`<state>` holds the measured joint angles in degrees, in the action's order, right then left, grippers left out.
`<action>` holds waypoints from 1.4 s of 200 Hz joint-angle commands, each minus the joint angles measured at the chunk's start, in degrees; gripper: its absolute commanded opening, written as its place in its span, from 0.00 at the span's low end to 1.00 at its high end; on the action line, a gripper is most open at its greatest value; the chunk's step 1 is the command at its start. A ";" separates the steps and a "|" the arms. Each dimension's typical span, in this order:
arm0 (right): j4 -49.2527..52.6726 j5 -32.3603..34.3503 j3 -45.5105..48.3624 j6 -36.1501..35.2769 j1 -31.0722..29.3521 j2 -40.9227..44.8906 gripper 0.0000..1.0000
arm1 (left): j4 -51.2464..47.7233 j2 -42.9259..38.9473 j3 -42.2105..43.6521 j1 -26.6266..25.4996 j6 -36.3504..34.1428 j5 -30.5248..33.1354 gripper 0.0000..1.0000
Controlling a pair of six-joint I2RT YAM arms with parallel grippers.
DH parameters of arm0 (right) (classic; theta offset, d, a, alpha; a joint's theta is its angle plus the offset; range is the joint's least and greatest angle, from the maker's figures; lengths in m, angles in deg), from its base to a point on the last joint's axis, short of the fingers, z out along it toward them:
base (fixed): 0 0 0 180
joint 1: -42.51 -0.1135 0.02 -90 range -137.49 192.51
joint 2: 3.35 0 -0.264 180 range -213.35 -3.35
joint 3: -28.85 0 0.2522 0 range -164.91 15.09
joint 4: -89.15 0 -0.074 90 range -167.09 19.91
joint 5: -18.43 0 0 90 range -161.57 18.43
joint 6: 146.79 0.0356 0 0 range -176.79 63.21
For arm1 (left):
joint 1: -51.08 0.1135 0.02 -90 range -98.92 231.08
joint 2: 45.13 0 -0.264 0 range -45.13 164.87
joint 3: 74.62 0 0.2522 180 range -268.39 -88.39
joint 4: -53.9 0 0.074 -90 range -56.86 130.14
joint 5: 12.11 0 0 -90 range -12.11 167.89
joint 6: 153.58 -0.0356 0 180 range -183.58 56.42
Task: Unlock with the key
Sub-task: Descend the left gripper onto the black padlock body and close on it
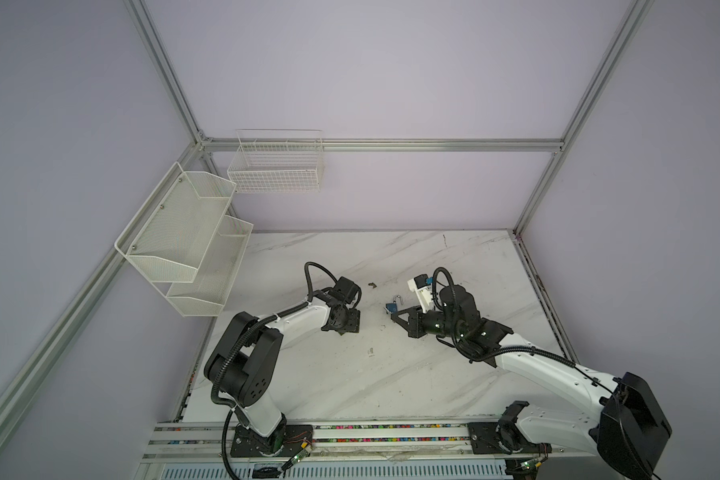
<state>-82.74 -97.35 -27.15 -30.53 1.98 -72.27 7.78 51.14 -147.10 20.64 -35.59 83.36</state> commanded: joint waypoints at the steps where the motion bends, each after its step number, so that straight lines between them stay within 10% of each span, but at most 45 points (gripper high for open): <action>1: -1.01 -1.60 -0.30 -0.80 0.10 -0.12 0.00 | -0.82 0.48 -3.53 -0.98 0.92 -0.06 0.72; 115: -1.71 -1.68 0.20 -1.03 0.12 -0.23 0.00 | -7.54 4.02 -9.57 -6.03 8.46 10.20 0.62; 280: -1.64 -0.81 0.67 -1.39 0.16 -0.57 0.00 | -7.98 6.38 -8.52 -5.98 19.90 9.40 0.55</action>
<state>-82.84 -98.36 -27.15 -31.40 1.98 -72.36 0.11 58.31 -154.19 14.63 -17.58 92.67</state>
